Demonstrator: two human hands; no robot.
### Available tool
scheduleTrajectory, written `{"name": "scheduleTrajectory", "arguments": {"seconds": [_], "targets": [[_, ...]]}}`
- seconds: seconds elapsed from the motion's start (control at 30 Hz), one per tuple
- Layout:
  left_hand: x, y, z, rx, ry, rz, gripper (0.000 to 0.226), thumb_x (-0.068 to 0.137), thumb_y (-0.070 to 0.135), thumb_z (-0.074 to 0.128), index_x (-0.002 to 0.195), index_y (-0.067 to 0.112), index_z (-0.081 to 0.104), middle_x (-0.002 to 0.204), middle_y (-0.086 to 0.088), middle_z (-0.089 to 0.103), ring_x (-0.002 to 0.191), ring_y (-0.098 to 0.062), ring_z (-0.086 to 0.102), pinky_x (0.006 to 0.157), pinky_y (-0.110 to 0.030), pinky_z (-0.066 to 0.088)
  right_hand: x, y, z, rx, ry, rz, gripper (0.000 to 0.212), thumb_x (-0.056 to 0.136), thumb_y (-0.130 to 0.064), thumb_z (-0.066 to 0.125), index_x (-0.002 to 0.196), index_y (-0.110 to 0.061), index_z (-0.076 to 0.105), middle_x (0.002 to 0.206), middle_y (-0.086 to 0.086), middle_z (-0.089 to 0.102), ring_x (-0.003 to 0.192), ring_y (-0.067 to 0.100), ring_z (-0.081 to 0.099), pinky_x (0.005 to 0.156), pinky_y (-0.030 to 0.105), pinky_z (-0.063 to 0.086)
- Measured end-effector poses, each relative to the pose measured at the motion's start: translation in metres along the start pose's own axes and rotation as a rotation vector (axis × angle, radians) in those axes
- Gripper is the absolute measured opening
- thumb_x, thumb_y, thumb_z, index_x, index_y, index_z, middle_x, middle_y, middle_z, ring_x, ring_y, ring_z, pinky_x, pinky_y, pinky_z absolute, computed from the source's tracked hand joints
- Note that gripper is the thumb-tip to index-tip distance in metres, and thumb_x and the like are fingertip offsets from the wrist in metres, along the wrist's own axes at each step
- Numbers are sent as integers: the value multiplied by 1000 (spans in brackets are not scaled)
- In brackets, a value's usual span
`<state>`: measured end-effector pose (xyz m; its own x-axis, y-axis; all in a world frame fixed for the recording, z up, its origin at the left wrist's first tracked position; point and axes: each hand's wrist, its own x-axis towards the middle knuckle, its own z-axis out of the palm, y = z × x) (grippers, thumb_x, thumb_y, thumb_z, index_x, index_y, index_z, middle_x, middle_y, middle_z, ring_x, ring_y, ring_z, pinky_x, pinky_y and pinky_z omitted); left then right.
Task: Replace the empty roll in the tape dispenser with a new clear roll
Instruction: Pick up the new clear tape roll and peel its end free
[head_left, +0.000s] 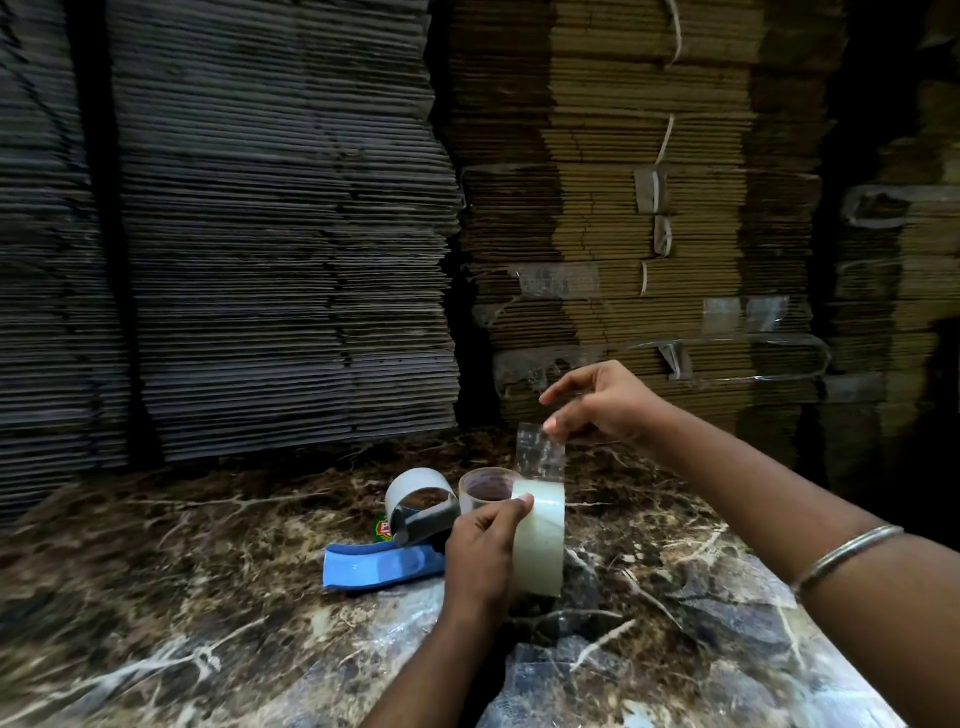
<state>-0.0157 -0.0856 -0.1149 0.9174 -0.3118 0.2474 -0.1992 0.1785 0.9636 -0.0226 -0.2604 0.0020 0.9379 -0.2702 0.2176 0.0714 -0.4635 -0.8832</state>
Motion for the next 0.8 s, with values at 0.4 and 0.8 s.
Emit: {"name": "scheduleTrajectory", "arguments": {"seconds": [0.4,0.8], "targets": [[-2,0,2,-38,-47,-24,36,90,32,60,60,13,66,56,1,62,51,-10,57,48,-23,41,-42,54,49,406,610,-98,14,94,-24,58,101,-18,70,95,7,75,91,24,71,73,37,52],[-3,2,8,-186,70,-146,30,94,40,51,104,16,67,101,-7,71,91,-22,69,69,-31,56,-64,78,115,453,327,7,79,62,-56,67,131,-20,51,116,9,68,99,25,70,87,49,58]]}}
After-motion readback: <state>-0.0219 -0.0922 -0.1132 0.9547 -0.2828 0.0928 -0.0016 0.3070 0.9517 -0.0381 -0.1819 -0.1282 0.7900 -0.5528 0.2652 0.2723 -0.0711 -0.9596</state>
